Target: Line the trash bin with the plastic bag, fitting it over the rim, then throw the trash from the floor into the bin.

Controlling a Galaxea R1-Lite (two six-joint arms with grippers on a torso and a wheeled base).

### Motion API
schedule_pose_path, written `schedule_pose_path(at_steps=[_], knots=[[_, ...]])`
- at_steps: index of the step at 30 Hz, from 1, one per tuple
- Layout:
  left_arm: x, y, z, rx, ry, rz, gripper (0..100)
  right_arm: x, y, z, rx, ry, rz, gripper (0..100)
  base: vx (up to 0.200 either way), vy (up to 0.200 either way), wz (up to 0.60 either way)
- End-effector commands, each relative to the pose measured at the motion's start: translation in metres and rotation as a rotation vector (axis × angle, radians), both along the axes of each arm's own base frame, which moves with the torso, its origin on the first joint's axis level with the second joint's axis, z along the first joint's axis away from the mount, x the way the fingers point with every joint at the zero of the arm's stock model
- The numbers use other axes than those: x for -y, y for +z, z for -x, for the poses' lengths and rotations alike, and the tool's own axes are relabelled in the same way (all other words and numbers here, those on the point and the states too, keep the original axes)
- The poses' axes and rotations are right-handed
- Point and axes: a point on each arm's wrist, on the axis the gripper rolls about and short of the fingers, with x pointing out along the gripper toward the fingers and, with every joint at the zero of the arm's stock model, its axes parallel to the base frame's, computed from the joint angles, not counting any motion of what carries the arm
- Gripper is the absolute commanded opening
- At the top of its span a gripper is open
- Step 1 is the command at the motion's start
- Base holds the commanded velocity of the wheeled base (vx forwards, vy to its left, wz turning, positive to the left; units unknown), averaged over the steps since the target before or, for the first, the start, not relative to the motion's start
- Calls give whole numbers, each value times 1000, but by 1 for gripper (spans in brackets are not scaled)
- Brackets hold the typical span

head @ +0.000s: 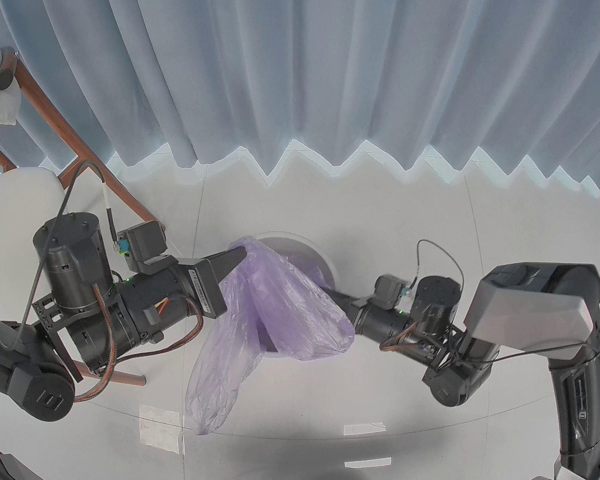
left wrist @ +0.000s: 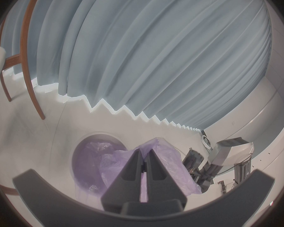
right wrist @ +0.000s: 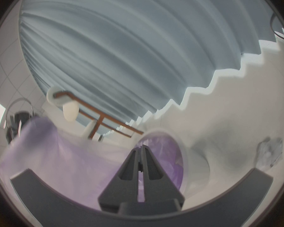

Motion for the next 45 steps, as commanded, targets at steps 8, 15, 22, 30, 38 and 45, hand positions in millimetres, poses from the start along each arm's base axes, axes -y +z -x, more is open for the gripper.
schedule_pose_path(at_steps=[8,15,22,30,38,45], knots=[[0,-4,-2,39,12,-71,0,75,115,41,4,-138,-246,0,0,0,0],[-1,-19,2,60,9,-197,0,98,117,62,-27,-186,-225,0,0,0,0],[-2,-47,-5,11,11,-240,0,104,140,77,-58,-189,-213,0,0,0,0],[-10,-63,-37,334,97,-285,0,105,137,89,-177,-194,-143,0,0,0,0],[-7,-75,-10,393,-221,-383,0,67,113,99,-198,-224,-52,0,0,0,0],[-8,-81,-15,373,-202,-398,0,48,109,111,-195,-252,-32,100,0,0,0]])
